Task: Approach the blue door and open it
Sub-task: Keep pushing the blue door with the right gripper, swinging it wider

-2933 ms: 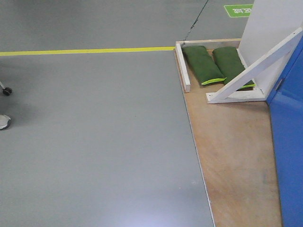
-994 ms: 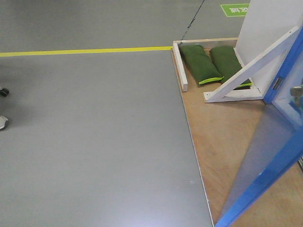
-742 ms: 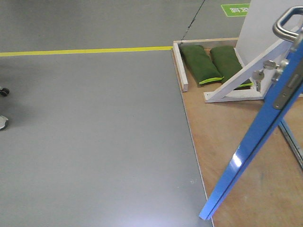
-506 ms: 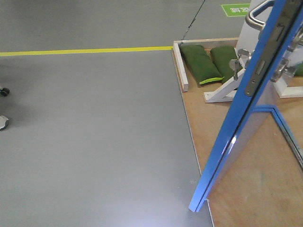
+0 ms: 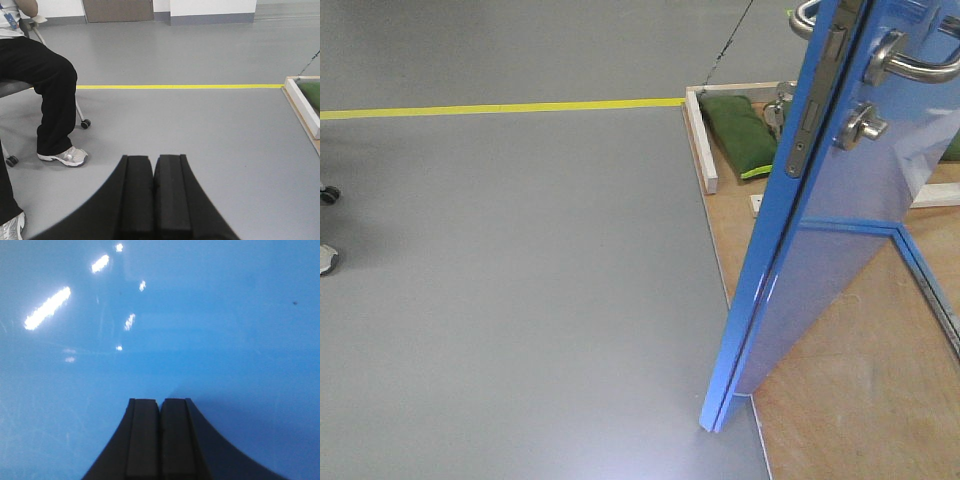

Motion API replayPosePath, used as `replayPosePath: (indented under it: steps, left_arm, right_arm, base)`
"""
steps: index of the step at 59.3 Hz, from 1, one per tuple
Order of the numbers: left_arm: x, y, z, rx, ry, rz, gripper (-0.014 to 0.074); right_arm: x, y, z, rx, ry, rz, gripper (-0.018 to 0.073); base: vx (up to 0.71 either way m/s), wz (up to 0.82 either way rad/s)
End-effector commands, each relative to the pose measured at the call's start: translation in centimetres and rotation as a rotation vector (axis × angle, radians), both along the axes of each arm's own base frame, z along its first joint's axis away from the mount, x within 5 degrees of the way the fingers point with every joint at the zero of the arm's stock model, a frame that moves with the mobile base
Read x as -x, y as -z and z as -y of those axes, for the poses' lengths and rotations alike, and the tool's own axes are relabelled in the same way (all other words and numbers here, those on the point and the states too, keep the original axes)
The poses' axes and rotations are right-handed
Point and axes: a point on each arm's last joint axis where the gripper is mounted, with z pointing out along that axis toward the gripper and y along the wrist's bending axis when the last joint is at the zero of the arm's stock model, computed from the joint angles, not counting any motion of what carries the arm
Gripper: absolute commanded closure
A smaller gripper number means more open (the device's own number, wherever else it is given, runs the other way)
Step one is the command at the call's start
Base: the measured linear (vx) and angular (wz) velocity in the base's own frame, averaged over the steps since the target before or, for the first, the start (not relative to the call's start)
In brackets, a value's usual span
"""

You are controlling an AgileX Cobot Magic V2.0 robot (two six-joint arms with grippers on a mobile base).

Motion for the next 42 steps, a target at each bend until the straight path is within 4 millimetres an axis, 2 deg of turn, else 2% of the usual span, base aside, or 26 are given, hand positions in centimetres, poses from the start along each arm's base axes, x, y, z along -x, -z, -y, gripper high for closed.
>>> replayPosePath:
  steps: [1,42]
  left_arm:
    - [-0.11,-0.61,0.01,-0.015,0.006,0.086,0.0526]
    - [-0.11,-0.61,0.01,-0.015,0.006,0.086,0.0526]
  right_arm:
    - [1.08,-1.88,-2.17,-0.001,-0.133,0.054,0.0557]
    - [1.07,-1.88,-2.07,0.000,-0.128,0.054,0.0557]
  base:
    - [0.00,0.00]
    - [0.00,0.00]
